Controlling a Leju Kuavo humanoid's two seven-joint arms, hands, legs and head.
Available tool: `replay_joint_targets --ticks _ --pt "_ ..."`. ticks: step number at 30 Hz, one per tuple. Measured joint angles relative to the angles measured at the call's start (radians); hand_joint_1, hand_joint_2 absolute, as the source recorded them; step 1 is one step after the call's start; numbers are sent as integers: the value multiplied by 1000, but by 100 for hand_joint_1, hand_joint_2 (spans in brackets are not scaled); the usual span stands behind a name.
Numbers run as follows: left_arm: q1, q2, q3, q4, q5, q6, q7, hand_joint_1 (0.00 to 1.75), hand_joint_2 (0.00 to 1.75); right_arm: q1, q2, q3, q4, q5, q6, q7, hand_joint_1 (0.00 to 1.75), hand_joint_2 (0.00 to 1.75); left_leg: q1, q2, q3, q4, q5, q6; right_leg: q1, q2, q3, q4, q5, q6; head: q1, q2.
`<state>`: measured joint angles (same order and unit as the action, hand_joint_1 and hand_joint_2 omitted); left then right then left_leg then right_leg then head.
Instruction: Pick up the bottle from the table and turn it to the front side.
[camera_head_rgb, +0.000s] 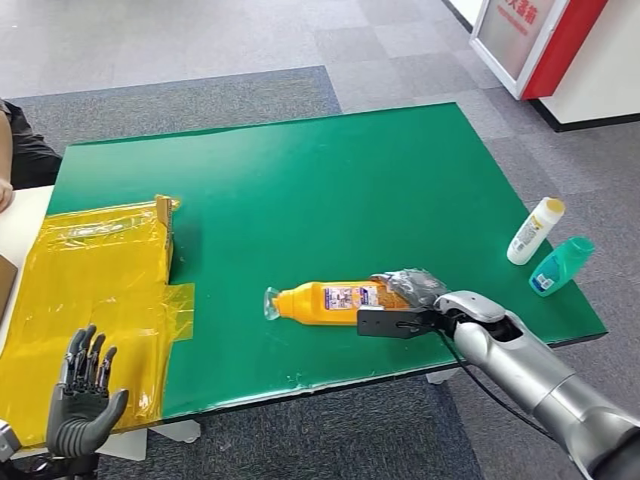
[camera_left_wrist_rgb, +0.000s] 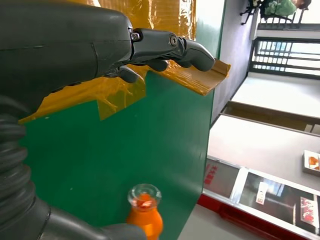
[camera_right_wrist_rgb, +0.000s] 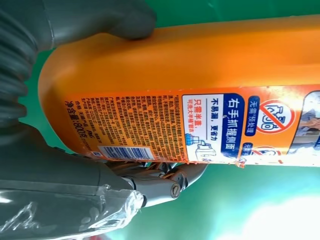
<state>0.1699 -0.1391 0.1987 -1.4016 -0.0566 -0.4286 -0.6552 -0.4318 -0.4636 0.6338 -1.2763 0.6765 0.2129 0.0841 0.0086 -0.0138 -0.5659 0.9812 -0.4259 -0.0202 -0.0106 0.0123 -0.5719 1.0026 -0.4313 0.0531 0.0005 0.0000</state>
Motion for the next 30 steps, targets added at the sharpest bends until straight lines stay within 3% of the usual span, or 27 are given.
replay_joint_targets --ticks 6,17,23,30 --pt "29 -15 24 -20 -19 -16 -16 0 175 114 19 -107 -162 -41 -98 -89 175 175 0 0 -2 0 0 0 0 0 -2 0 0 0 0 0" --pt "42 -41 35 -73 -44 -40 -16 0 175 282 170 -246 -348 -233 -114 -246 175 175 0 0 -2 0 1 0 0 0 -2 0 0 -1 0 0" --pt "-35 -7 -94 -89 -8 41 88 0 175 301 305 -218 -306 -312 -99 -297 175 175 1 0 -2 0 2 -2 2 0 -3 1 1 -2 0 0" --pt "-125 44 -255 -88 40 56 198 0 175 289 380 -167 -226 -307 -101 -302 175 175 1 0 -3 0 3 -2 1 0 -3 1 2 -3 0 0"
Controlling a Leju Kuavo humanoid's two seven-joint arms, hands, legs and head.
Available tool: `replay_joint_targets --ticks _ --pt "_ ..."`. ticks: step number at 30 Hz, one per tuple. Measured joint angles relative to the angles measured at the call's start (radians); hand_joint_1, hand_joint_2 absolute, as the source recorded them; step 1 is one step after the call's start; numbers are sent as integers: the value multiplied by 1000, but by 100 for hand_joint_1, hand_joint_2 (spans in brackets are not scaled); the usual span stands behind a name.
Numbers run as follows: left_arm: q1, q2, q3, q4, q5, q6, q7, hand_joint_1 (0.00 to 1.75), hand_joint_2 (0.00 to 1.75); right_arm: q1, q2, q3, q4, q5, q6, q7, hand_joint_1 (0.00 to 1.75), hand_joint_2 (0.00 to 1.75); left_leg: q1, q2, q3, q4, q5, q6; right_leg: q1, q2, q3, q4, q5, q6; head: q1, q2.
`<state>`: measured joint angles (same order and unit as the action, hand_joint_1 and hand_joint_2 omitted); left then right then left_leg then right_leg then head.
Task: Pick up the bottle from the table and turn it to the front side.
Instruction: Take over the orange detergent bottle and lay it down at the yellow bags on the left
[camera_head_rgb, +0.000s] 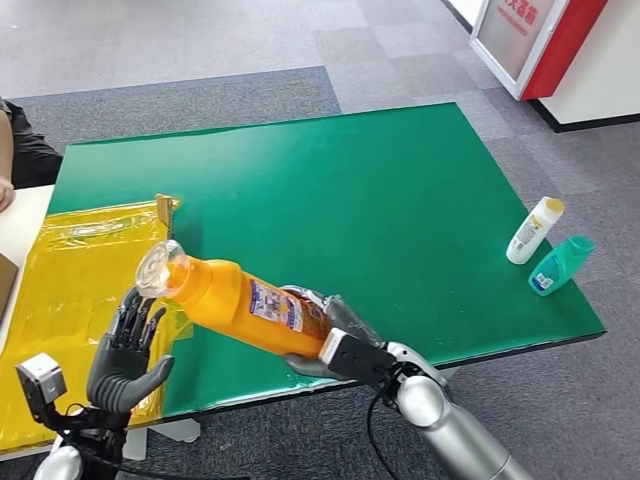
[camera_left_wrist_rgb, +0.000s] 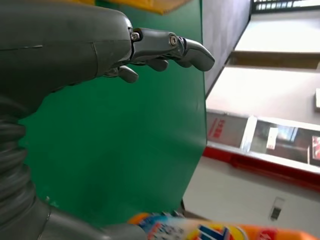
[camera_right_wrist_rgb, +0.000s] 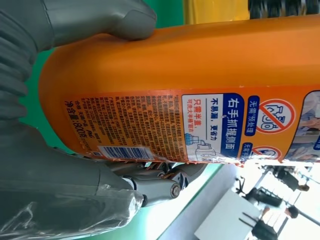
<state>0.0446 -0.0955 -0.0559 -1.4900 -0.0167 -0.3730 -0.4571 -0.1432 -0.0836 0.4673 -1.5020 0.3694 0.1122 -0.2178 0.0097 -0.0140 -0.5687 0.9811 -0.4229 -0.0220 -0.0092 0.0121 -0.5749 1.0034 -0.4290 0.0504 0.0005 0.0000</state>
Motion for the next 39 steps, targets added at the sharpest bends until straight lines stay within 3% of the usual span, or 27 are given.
replay_joint_targets --ticks 9,17,21,30,39 --pt "-107 44 -206 0 255 -98 139 0 175 -59 61 49 181 133 -114 -9 175 175 0 0 0 0 1 0 0 0 -1 0 1 0 0 0" --pt "-140 77 -284 1 353 -134 180 0 175 -90 89 69 279 198 -169 -30 175 175 0 0 -1 0 1 0 0 0 -2 0 1 0 0 0" --pt "-150 86 -310 2 369 -132 179 173 175 -98 98 78 307 209 -174 -34 175 175 0 0 -1 0 1 0 0 0 -2 0 1 0 0 0" --pt "-191 107 -341 5 195 12 224 172 175 -96 97 88 340 233 -189 -25 175 175 0 0 -2 0 1 0 0 0 -2 0 1 0 0 0" --pt "-269 145 -410 29 31 65 283 175 175 -91 82 93 343 279 -210 4 175 175 0 0 -2 0 2 0 0 0 -2 0 1 0 0 0"
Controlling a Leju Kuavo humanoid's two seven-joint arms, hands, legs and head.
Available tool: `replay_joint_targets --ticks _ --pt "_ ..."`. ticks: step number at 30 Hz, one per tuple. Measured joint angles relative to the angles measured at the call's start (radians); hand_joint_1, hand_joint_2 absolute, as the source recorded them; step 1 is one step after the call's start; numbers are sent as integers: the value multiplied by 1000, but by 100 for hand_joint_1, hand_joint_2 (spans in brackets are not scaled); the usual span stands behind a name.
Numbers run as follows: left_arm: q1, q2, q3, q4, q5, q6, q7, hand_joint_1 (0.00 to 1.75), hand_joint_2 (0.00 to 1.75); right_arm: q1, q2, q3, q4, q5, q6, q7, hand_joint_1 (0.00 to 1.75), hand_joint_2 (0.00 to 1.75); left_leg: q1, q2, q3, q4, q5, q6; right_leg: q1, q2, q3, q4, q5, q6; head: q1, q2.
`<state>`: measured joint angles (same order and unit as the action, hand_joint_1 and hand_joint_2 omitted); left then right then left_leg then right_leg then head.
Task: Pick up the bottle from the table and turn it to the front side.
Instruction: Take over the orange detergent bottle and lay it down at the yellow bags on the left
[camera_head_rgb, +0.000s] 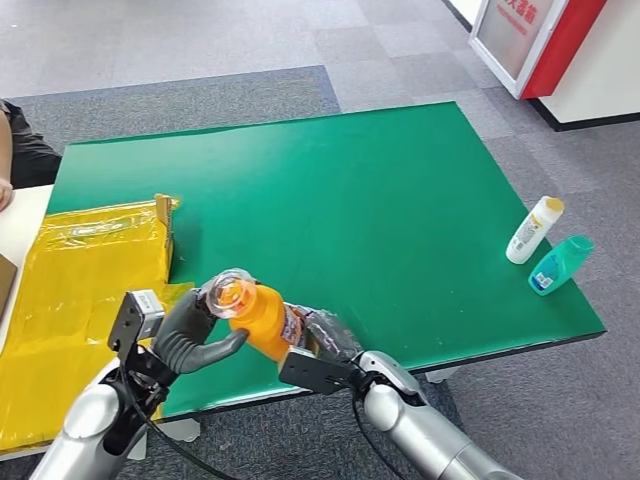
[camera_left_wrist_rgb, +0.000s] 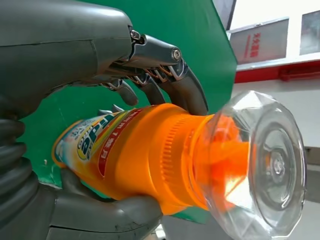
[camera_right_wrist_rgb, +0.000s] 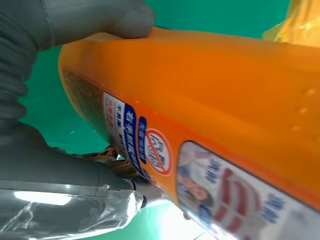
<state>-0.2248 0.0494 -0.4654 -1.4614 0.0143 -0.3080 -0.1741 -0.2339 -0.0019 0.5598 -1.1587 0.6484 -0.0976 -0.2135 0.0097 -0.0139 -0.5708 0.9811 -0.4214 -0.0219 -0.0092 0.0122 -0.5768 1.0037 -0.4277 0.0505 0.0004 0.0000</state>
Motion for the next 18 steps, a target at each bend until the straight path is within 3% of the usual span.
replay_joint_targets --ticks 1,4,5,18 --pt "-7 3 -6 3 -8 1 2 164 175 0 -1 1 0 2 -1 2 175 175 0 0 0 0 0 0 0 0 0 0 0 0 0 0" --pt "-21 11 -22 12 -19 2 3 34 175 0 -4 4 0 7 -1 4 175 175 0 0 0 0 0 0 0 0 0 0 0 0 0 0" --pt "-23 14 -26 15 -21 3 3 0 175 -1 -4 5 -1 9 -1 4 175 175 0 0 0 0 0 0 0 0 0 0 0 0 0 0" --pt "-21 30 -56 51 -29 9 15 0 175 -12 -13 51 -47 60 -34 3 175 175 0 0 -1 0 0 0 0 0 -1 0 0 0 0 0"
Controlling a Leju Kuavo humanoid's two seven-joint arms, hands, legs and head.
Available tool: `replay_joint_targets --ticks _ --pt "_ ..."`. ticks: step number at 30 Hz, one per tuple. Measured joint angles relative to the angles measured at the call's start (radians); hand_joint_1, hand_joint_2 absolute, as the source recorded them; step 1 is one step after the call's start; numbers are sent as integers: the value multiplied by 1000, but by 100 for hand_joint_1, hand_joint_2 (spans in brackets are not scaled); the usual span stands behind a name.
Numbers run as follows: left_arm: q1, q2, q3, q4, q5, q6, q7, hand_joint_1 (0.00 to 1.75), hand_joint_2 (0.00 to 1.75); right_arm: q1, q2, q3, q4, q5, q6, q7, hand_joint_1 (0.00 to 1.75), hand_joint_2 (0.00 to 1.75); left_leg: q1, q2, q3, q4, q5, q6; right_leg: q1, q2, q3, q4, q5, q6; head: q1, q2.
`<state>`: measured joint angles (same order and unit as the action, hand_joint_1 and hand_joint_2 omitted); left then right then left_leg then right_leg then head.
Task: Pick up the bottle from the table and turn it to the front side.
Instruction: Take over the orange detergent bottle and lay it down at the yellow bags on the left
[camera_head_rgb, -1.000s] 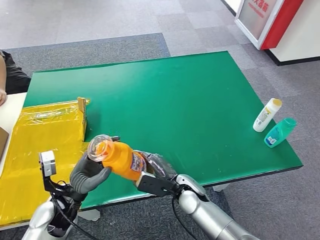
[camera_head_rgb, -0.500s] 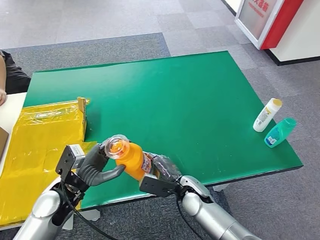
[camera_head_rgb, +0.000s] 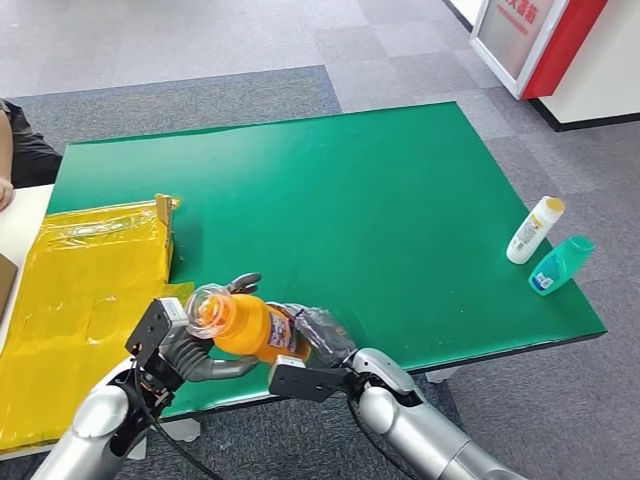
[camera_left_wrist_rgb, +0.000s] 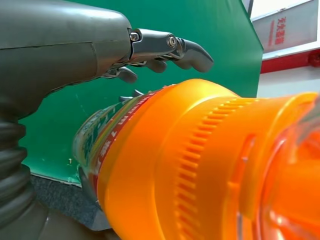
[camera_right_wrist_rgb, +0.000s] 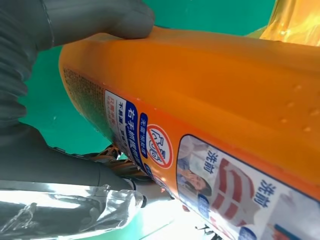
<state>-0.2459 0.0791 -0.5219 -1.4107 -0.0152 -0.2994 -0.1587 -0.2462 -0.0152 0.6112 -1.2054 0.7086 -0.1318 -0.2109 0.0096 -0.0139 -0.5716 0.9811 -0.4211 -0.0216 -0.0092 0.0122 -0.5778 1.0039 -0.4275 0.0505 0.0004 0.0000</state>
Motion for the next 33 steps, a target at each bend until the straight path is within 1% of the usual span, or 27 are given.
replay_joint_targets --ticks 8,9,12,13,20,27,28,31,32,33 --pt "-3 7 0 0 -1 2 -1 0 175 -7 -15 15 -23 38 -4 21 175 175 0 0 0 0 0 0 0 0 0 0 0 0 0 0" --pt "-4 8 0 0 -4 3 -2 7 175 -9 -16 17 -23 42 -2 23 175 175 0 0 0 0 0 0 0 0 0 0 0 0 0 0" --pt "-4 9 0 0 -27 11 -16 137 175 -15 -20 30 -23 52 5 32 175 175 0 0 0 0 0 0 0 0 0 0 0 0 0 0" --pt "-4 9 -1 0 -36 14 -25 175 175 -18 -21 35 -23 54 7 34 175 175 0 0 0 0 0 0 0 0 0 0 0 0 0 0" --pt "7 6 -11 -12 -83 25 -116 175 175 -42 -23 61 -23 60 19 37 175 175 0 0 0 0 0 0 0 0 0 0 0 0 0 0" --pt "10 5 -10 -20 -108 25 -163 175 175 -48 -23 81 -23 61 29 35 175 175 0 0 0 0 0 0 0 0 0 0 0 0 0 0" --pt "10 5 -10 -21 -109 25 -167 175 175 -49 -23 83 -23 61 30 34 158 175 0 0 0 0 0 0 0 0 0 0 0 0 0 0" --pt "16 4 -9 -27 -107 24 -183 175 175 -49 -23 88 -24 63 32 33 27 175 0 0 0 0 0 0 0 0 0 0 0 0 0 0" --pt "20 2 -8 -31 -103 25 -187 175 175 -50 -23 90 -25 65 31 33 0 175 0 0 0 0 0 0 0 0 0 0 0 0 0 0" --pt "24 0 -7 -37 -98 26 -191 175 175 -50 -23 93 -27 68 29 34 0 175 0 0 0 0 0 0 0 0 0 0 0 0 0 0"
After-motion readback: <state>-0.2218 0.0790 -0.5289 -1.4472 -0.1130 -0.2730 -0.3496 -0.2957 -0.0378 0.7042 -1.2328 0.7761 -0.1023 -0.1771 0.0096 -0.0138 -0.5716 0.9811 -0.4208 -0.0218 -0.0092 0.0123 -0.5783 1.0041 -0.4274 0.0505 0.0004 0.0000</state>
